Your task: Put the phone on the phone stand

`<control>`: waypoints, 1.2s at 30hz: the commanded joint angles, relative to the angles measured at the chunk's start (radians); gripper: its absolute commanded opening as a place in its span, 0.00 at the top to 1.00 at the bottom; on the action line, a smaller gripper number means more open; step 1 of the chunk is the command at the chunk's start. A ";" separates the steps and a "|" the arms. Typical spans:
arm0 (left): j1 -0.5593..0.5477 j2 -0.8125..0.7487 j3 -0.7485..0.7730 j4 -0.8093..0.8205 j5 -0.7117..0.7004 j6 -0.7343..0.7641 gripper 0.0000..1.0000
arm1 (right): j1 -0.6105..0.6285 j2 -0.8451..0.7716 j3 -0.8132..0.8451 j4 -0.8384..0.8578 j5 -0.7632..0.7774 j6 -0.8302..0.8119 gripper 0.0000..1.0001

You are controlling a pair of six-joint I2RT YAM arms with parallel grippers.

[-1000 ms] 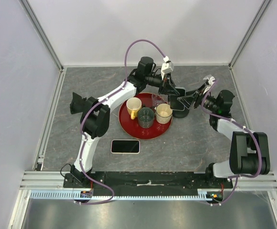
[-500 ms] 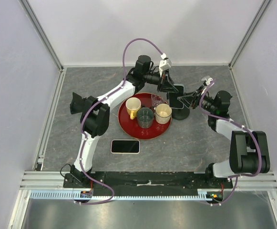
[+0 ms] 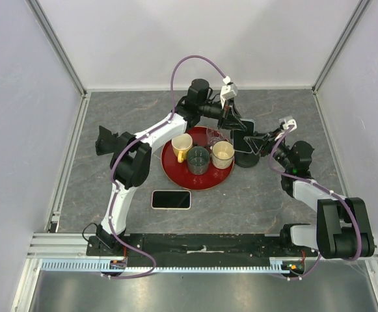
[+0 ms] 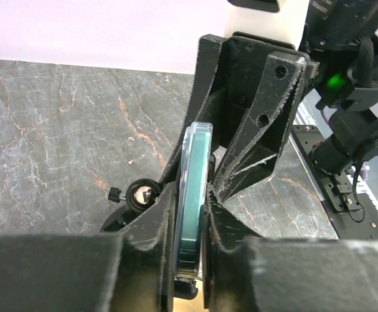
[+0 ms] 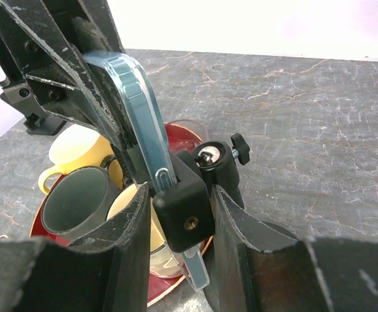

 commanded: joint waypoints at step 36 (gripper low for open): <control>-0.105 -1.020 -0.752 -0.177 -0.814 -0.196 0.18 | -0.187 0.327 0.217 0.563 0.765 -0.174 1.00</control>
